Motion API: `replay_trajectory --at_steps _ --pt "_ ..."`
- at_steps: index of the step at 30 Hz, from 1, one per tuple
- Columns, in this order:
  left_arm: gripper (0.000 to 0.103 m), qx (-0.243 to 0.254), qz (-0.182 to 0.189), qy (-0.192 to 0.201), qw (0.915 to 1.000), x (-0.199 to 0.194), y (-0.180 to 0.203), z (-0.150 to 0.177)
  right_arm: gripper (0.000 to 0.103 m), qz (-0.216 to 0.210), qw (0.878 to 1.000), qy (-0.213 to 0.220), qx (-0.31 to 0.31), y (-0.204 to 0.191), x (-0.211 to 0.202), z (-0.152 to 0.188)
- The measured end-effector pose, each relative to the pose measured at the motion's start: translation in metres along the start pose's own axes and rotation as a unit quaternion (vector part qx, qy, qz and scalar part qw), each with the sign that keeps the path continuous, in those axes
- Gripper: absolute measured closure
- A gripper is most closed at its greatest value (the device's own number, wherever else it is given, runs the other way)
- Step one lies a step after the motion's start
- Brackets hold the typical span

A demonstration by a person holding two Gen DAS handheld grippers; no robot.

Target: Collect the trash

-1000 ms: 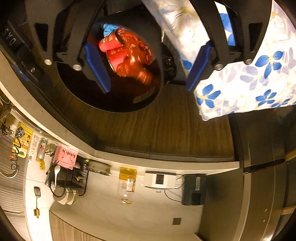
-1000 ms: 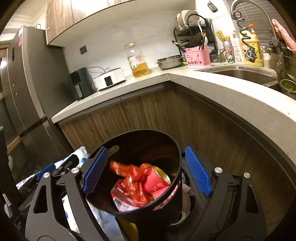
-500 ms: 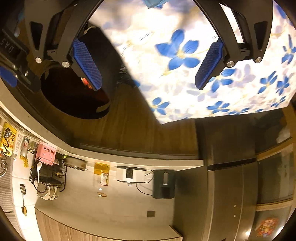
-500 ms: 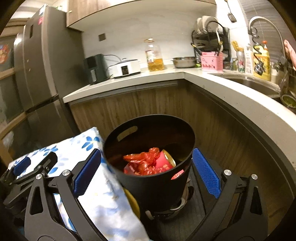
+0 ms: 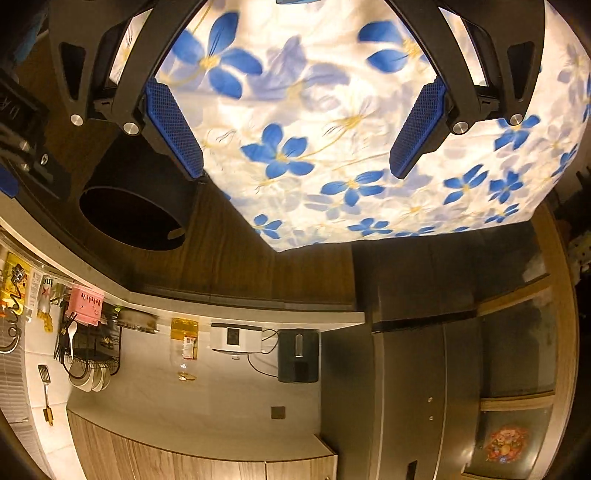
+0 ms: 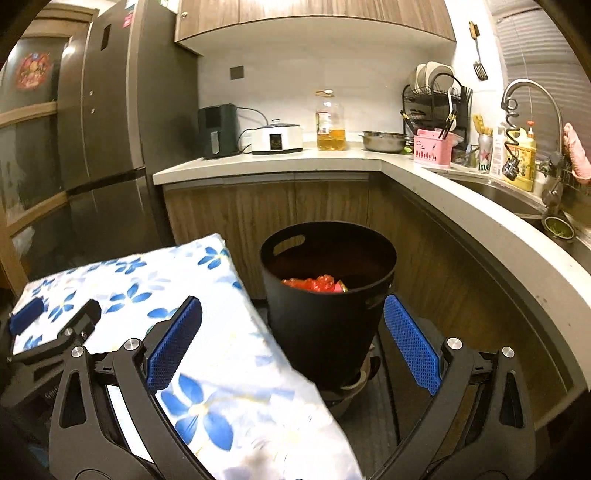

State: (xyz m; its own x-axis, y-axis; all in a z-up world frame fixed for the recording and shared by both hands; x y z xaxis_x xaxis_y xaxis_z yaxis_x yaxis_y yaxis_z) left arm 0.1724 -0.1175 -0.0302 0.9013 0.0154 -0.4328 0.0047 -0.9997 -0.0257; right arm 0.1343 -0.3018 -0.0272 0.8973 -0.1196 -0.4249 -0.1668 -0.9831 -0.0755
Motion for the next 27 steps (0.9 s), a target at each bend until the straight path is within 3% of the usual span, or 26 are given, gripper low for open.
replay_trajectory --at_steps 12,27 --pt "0.006 -0.005 -0.001 0.013 0.9999 -0.051 -0.035 0.024 0.005 0.014 1.0 0.009 -0.014 -0.028 -0.059 0.024" --pt "0.006 -0.017 -0.013 0.03 0.9993 -0.086 -0.06 0.034 0.005 -0.017 0.999 0.025 -0.027 -0.056 -0.1 0.034"
Point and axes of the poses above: each gripper's, at about its wrist camera, not at the fingertips, and x roughly the way its jaws point, y to its right, z to its underside, the point moved 2 cm from there along x, roughly the way its jaws point, and after that the axes turned 4 degrees about -z, right-handed, at the moved point
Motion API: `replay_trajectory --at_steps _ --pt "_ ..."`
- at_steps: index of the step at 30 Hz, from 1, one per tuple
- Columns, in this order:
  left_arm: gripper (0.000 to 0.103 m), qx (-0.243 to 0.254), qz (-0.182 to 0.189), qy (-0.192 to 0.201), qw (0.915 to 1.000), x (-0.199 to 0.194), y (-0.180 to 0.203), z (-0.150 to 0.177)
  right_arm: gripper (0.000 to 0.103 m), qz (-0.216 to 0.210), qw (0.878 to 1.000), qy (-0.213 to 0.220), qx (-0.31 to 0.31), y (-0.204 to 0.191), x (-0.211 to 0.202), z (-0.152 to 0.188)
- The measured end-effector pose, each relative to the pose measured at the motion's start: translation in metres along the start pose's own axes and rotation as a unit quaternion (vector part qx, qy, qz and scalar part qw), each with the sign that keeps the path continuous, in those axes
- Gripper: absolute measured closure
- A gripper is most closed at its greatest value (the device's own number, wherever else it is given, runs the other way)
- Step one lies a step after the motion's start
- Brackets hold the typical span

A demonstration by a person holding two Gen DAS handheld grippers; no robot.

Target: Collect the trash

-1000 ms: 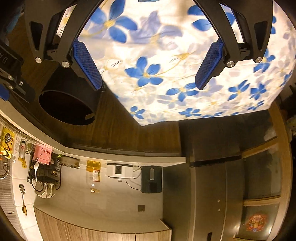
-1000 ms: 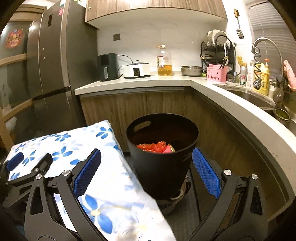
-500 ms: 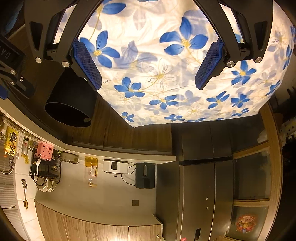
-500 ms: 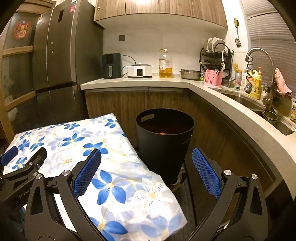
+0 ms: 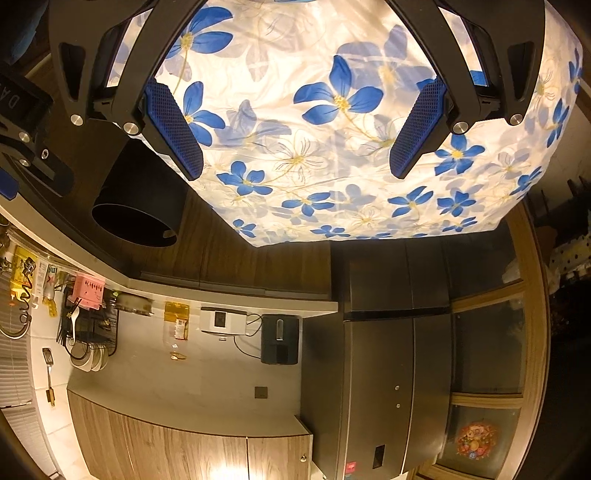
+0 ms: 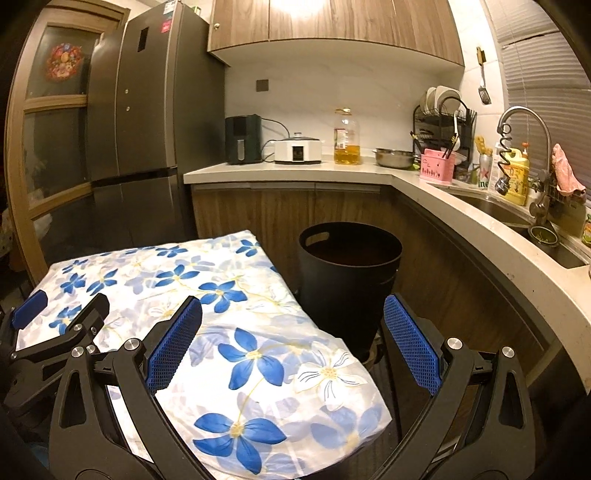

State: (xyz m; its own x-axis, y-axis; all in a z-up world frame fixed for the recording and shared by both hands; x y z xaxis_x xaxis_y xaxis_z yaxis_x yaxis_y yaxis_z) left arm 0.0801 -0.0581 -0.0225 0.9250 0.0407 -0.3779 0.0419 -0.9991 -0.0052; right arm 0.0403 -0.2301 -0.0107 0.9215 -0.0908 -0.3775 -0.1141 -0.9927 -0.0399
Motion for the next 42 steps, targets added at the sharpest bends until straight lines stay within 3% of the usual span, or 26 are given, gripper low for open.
replay_trajectory --at_steps 12,42 --pt "0.006 -0.01 -0.009 0.004 0.9999 -0.009 -0.014 0.001 0.005 -0.013 1.0 0.003 -0.007 -0.014 -0.009 0.001" --pt "0.006 -0.008 0.001 0.006 1.0 -0.012 -0.01 -0.003 0.005 -0.009 1.0 0.01 -0.002 -0.01 -0.012 -0.006"
Point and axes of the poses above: each gripper's, at about its wrist camera, not at the fingertips, and x roughly the way its jaws point, y to its right, z to its underside, the point moved 2 cm from there along x, roughly the way its jaws point, and after that the axes turned 4 degrees about -z, right-handed, at the moved point
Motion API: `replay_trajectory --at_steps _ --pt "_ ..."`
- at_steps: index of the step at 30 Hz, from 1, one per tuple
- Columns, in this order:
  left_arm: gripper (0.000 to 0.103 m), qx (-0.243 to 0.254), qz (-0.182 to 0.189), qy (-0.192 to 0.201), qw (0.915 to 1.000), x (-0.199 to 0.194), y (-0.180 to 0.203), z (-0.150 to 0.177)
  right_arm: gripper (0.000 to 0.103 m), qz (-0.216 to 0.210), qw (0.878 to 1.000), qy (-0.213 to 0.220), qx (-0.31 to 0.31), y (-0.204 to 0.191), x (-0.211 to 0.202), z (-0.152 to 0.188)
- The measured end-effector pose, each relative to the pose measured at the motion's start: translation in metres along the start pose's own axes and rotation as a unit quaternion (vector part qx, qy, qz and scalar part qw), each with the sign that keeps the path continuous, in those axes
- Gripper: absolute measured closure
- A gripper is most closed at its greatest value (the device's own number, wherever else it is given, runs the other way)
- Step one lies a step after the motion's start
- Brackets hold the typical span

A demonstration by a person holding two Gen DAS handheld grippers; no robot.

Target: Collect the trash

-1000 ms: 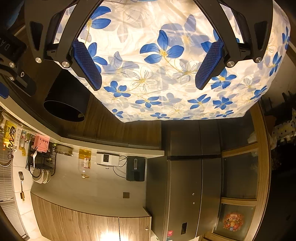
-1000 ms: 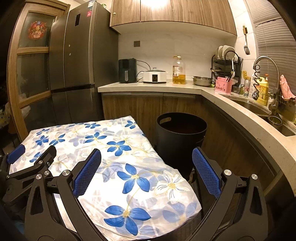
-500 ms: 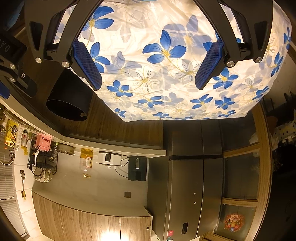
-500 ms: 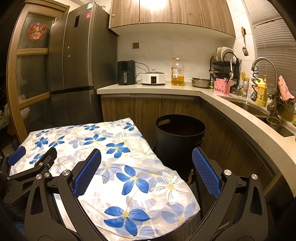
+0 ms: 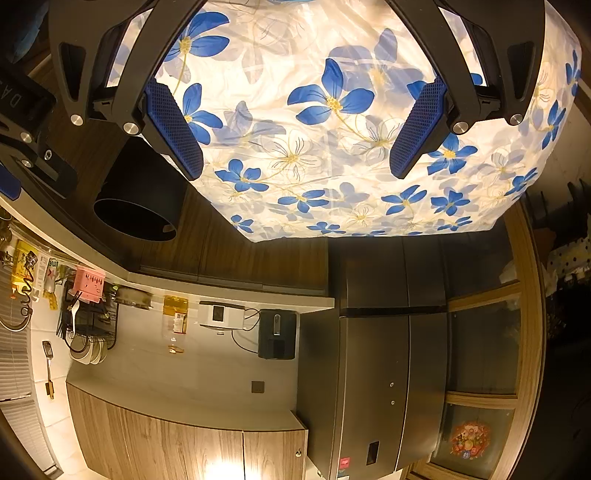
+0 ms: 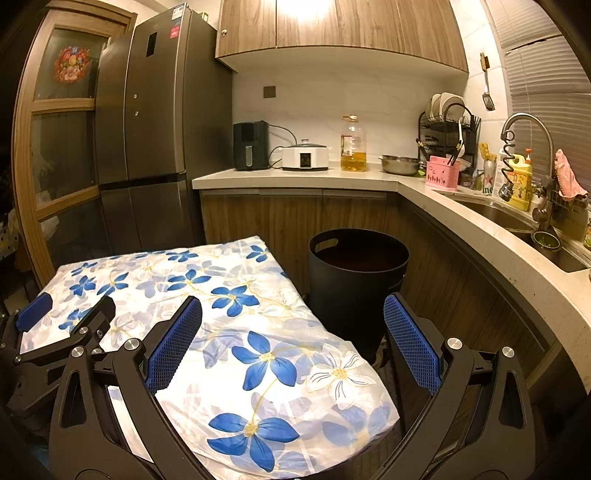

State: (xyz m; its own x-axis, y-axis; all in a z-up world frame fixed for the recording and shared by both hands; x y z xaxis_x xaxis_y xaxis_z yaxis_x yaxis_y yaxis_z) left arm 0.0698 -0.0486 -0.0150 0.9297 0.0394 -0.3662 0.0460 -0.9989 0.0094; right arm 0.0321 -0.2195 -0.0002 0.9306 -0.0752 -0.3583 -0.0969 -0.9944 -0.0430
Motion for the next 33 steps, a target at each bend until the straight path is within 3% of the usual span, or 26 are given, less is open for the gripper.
replay_trajectory --at_steps 33 --pt "0.006 0.003 0.0 0.004 1.0 0.0002 0.0002 -0.0031 0.005 0.001 1.0 -0.001 0.005 0.0028 0.0048 0.0012"
Point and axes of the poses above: each gripper's, at about its wrist camera, not at the fingertips, and x roughly the way its jaws point, y to its right, z to its underside, the point moved 2 cm from there along x, roughly the way its jaws point, and after that the axes turned 4 degrees about -z, right-handed, at the moved point
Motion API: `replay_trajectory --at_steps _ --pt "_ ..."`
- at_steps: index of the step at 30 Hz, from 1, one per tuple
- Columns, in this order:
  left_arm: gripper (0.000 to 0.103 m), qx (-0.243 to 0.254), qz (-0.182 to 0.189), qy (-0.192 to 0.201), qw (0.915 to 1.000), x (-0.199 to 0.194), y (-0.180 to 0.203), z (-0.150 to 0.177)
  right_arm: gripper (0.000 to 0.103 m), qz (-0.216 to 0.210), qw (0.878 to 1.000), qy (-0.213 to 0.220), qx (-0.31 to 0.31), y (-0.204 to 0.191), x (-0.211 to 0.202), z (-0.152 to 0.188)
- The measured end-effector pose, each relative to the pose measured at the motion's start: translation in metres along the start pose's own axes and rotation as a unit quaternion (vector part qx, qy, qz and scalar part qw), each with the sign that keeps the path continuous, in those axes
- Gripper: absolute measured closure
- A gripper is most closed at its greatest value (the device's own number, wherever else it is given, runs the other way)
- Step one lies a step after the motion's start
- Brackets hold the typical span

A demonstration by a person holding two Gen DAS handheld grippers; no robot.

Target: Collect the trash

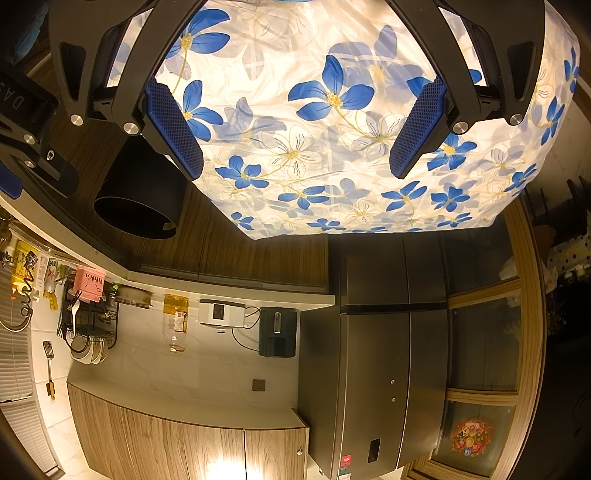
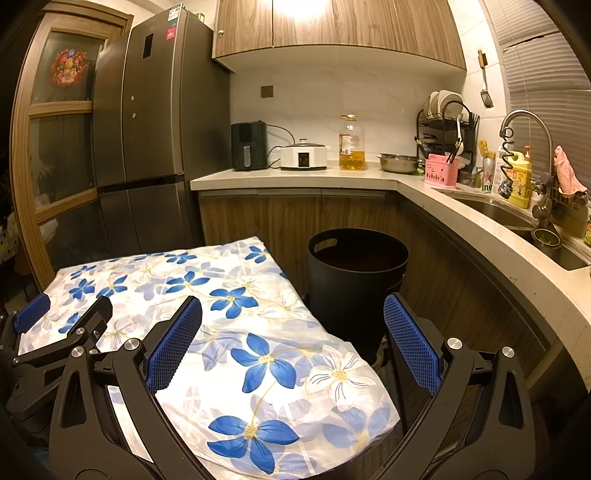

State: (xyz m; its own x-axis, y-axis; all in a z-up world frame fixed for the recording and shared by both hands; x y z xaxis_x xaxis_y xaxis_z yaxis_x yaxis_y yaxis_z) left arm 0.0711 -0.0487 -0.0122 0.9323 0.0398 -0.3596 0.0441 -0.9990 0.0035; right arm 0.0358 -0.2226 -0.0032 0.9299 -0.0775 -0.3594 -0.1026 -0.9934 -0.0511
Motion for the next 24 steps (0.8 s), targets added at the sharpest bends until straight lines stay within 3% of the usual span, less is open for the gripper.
replay_trajectory --at_steps 18,22,24 --pt "0.007 -0.001 0.005 -0.002 1.0 0.0019 -0.0005 -0.0004 0.005 0.001 1.0 0.0 0.002 0.0012 0.0003 0.0002" --pt "0.026 0.005 -0.001 0.001 1.0 0.003 0.0001 0.0003 0.005 0.0 1.0 -0.001 0.003 0.0016 0.0005 0.0011" --pt "0.028 0.01 -0.002 0.001 0.9999 0.0036 0.0005 0.001 0.005 0.001 1.0 -0.001 0.002 0.0021 0.0009 0.0013"
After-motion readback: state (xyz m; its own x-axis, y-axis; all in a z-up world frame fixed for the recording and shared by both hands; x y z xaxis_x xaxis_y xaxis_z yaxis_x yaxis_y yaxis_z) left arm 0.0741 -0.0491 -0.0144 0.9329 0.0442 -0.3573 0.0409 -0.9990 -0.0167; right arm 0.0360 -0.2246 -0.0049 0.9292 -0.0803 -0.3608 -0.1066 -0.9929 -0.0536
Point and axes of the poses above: each gripper's, at about its wrist camera, not at the fingertips, and x roughly the way its jaws point, y to its right, z to its underside, the point moved 2 cm from there along x, roughly the way its jaws point, and after that the axes turned 4 degrees about -z, right-handed, at the moved point
